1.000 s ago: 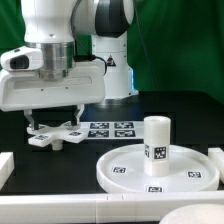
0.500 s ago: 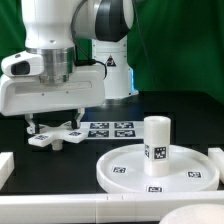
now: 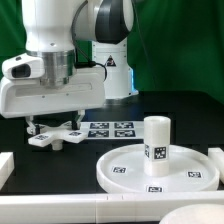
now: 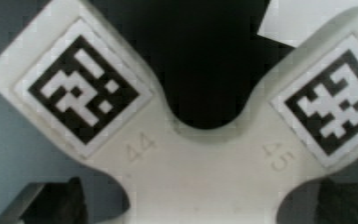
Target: Assemble round table
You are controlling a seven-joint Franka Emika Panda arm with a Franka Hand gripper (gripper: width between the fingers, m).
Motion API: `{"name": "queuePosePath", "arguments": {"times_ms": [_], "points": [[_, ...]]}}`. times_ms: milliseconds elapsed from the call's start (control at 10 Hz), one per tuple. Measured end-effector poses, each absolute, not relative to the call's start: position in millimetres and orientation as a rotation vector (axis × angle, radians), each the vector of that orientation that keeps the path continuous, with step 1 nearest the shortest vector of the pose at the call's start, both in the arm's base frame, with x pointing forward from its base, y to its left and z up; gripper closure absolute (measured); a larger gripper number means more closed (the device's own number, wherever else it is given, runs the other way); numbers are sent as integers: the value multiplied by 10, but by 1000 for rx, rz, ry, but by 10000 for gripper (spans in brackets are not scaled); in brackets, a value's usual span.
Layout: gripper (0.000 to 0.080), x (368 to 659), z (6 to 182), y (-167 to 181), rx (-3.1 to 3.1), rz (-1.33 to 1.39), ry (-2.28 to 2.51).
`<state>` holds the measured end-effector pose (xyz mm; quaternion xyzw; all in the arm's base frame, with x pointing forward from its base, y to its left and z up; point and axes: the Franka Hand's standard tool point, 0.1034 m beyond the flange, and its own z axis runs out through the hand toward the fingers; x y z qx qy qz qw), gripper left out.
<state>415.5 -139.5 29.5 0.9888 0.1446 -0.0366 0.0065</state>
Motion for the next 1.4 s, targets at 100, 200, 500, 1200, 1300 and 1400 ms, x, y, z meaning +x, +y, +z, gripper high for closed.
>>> {"name": "queuePosePath", "arguments": {"times_ms": [100, 200, 500, 1200, 1300, 1400], "points": [[151, 4148, 285, -1394, 3094, -118, 453], [151, 4143, 277, -1392, 3094, -121, 453], [151, 4125, 253, -1399, 3094, -130, 461], [356, 4135, 252, -1383, 3090, -130, 487], [356, 4161, 277, -1318, 3091, -129, 497], [356, 4193, 322, -1213, 3099, -132, 477]]}}
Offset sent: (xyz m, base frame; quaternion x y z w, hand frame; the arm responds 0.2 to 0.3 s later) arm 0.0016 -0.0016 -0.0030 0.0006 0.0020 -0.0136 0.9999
